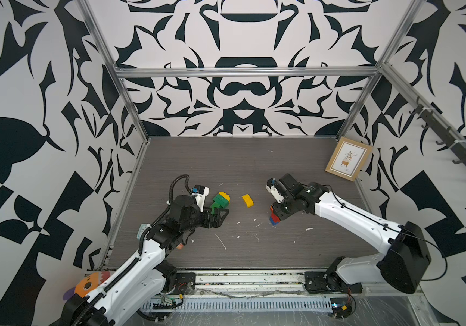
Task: Assemble an ice cream with lego
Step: Assemble the lego brick with the lego brick.
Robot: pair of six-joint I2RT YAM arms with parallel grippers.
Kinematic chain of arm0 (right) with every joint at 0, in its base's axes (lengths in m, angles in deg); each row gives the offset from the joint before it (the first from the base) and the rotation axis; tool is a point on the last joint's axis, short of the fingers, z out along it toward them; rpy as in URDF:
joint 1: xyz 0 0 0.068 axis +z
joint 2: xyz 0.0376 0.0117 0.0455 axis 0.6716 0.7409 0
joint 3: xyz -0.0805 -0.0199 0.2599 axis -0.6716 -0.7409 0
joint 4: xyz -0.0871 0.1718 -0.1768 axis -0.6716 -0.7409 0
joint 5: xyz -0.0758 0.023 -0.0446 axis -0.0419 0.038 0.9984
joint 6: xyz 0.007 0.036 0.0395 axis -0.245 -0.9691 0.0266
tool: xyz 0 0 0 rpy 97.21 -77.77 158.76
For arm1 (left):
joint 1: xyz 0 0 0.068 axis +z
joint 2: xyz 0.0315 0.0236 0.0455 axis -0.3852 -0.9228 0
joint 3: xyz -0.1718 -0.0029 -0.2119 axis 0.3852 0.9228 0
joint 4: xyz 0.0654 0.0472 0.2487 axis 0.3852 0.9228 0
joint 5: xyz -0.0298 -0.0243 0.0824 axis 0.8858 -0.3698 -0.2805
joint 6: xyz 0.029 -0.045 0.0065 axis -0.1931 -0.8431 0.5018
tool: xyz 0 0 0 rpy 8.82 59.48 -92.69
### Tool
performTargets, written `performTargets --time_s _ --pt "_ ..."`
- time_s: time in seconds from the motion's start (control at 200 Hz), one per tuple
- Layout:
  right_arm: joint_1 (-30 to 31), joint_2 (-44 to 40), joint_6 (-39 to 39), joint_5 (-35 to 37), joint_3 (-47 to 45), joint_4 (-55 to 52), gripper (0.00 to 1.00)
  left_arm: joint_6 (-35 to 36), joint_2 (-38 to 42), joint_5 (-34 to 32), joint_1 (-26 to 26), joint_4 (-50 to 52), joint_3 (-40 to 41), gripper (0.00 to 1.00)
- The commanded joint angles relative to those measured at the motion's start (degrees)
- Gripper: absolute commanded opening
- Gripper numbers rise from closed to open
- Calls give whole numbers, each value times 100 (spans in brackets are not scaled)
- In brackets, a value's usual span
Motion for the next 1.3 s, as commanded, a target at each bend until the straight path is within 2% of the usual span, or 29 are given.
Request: performTargets --time_s 0.0,0.19,0.31,0.66,1.295 --pt "-26 42 -98 20 -9 -94 39 57 137 27 -20 102 -3 99" --pt "-31 -8 -151 -2 58 -110 57 82 181 -14 -17 163 24 99" --pt "-31 -141 -181 22 133 -159 62 87 166 -38 -17 182 36 99" --pt "-9 -428 -151 213 189 -172 58 93 227 -113 -14 252 45 99" --pt "304 -197 -138 575 298 -136 56 81 401 -311 -12 550 45 99"
